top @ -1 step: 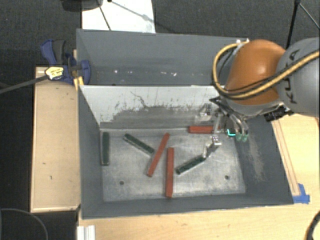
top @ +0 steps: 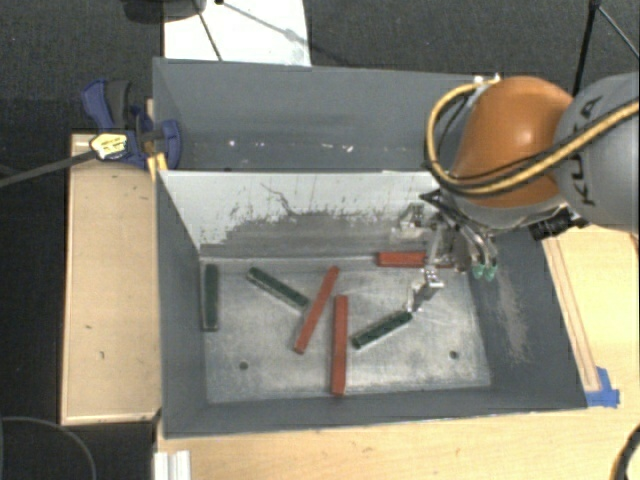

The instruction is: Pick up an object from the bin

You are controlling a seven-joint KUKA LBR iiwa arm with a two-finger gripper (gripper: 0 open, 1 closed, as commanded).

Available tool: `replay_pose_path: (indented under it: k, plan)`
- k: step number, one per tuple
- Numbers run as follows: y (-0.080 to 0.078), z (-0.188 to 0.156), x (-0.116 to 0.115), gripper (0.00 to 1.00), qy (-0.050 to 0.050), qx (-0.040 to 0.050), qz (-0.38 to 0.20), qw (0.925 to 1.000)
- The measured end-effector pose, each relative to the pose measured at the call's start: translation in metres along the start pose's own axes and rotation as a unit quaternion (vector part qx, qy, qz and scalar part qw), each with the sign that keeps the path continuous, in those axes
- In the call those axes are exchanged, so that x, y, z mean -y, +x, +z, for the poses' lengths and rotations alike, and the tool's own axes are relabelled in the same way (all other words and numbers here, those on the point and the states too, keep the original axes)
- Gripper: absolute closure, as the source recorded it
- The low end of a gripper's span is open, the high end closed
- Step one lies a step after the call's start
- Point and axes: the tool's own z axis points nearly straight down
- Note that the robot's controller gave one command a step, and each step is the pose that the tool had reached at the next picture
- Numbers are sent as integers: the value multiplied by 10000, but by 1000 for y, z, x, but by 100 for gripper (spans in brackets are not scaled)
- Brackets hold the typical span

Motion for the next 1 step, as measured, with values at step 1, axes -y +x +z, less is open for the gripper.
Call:
replay_pose_path:
  k: [1]
  plan:
    - [22, 56, -14, 0, 1, 28, -1534, 9882]
